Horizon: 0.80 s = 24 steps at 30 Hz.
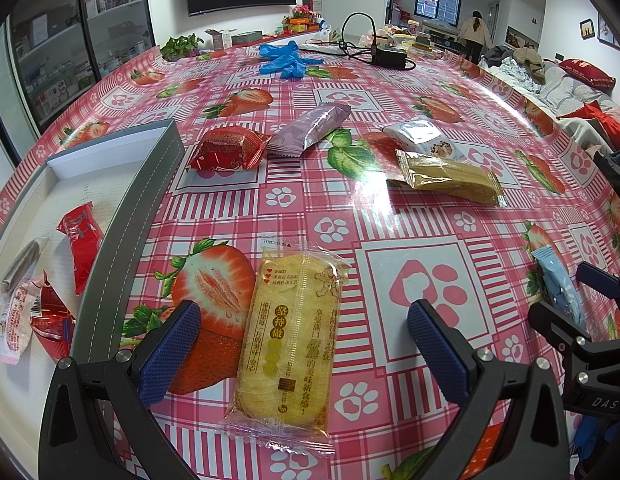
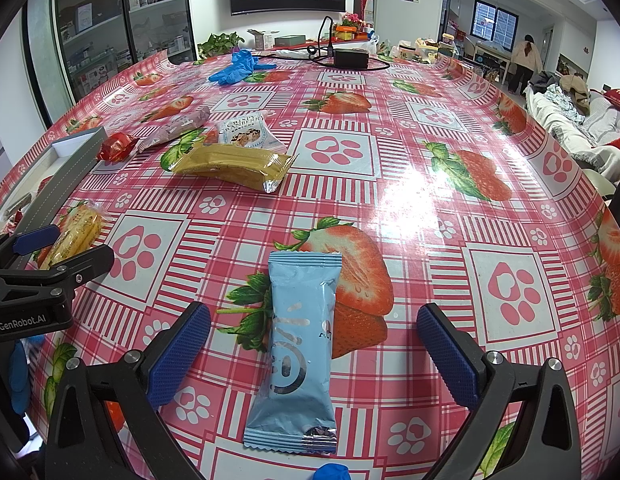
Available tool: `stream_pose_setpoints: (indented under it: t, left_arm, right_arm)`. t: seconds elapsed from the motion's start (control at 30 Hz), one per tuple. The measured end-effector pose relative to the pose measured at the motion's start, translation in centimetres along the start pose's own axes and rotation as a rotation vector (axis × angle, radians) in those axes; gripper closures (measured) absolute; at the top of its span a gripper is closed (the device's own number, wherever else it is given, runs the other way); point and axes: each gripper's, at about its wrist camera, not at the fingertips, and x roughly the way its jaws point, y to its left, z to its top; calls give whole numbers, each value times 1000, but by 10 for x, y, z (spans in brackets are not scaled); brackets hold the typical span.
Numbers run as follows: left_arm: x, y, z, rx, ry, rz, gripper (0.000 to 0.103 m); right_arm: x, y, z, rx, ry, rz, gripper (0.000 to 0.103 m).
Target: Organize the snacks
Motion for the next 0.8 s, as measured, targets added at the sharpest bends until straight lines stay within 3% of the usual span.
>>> stream_pose_setpoints:
  t: [0.23, 0.37, 0.4, 0.47, 0.5, 0.53, 0.57, 0.6, 0.7, 0.8]
  left_arm:
    - [1, 0, 1, -2, 6, 4, 1]
    - [-3, -1, -2, -8, 36, 8, 1]
    - [-5, -3, -2, -6, 47, 5, 6]
    - [-10, -8, -2, 6, 59, -5, 17]
    - [-13, -10, -2, 14, 64, -14, 30]
    - [-15, -13, -2, 23, 67, -20, 40]
    - [-17, -16, -1, 36, 74, -32, 64]
    - [-20, -17, 0, 38, 91, -55, 64]
    - [-29, -12, -2, -18, 111, -139, 64]
    - [-47, -9, -4, -35, 84, -167, 64]
  right_arm:
    - [1, 1, 3, -7, 22, -1, 0]
    - [2, 3, 10, -18, 109, 10, 0]
    - [1, 4, 10, -26, 122, 12, 1]
    - [-3, 5, 10, -40, 132, 21, 15]
    - [-6, 6, 10, -46, 134, 25, 22]
    - [-8, 6, 9, -51, 132, 28, 43]
    - [-11, 7, 10, -56, 131, 34, 69]
    - [-13, 8, 11, -58, 140, 41, 78]
    - [-15, 1, 11, -8, 166, 113, 78]
    - [-18, -6, 10, 60, 187, 206, 79]
